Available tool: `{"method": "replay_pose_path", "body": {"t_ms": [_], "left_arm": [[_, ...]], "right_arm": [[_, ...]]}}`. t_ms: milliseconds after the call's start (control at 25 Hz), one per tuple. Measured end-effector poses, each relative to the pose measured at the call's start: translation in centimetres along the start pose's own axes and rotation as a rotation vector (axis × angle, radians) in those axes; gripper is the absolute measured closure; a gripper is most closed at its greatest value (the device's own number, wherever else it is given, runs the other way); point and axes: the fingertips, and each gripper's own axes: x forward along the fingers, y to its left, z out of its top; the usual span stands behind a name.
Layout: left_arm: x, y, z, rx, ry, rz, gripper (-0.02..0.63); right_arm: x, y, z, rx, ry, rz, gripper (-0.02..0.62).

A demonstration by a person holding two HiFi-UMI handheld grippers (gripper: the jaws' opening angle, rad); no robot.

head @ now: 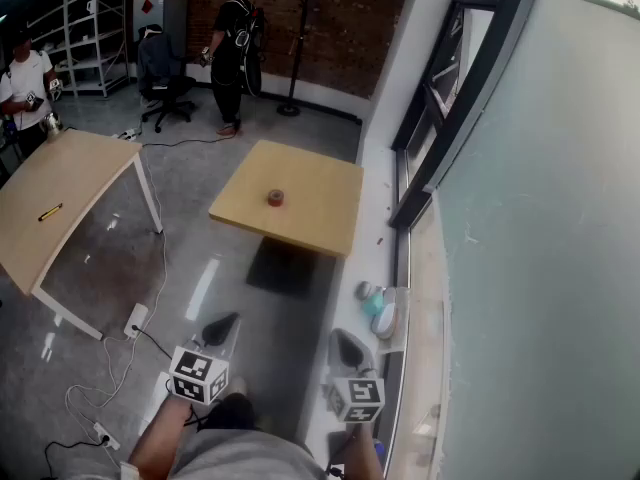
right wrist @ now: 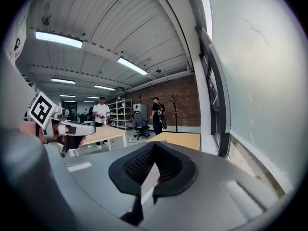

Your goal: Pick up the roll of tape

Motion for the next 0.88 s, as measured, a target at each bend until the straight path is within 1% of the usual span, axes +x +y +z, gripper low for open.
{"method": "replay_pose_path", "body": {"t_ms": [160, 360, 520, 640, 880], "left_arm": [[0.4, -0.1, 0.4, 0.002, -0.006, 0.003, 0.606], [0.6, 0.2, 0.2, 0.0, -0.001, 0.014, 0.606], [1.6, 0.7, -0.3, -0.004, 0.018, 0.016, 0.606], [2.7, 1.0, -0.4, -0.009, 0.028, 0.011, 0.606], [6.7, 1.9, -0.2, -0.01, 0.038, -0.01, 0.606]], "right_arm": [[0.0, -0.6, -0.3, 0.03, 0.007, 0.023, 0.583], [0.6, -0.8, -0.2, 0.032, -0.003, 0.014, 0.581], [1.4, -1.1, -0.7, 0.023, 0.01, 0.011, 0.583], [2.3, -1.6, -0.3, 0.007, 0.003, 0.0, 0.581], [5.2, -3.8, -0.4, 0.017, 0.015, -0.026, 0.581]]}}
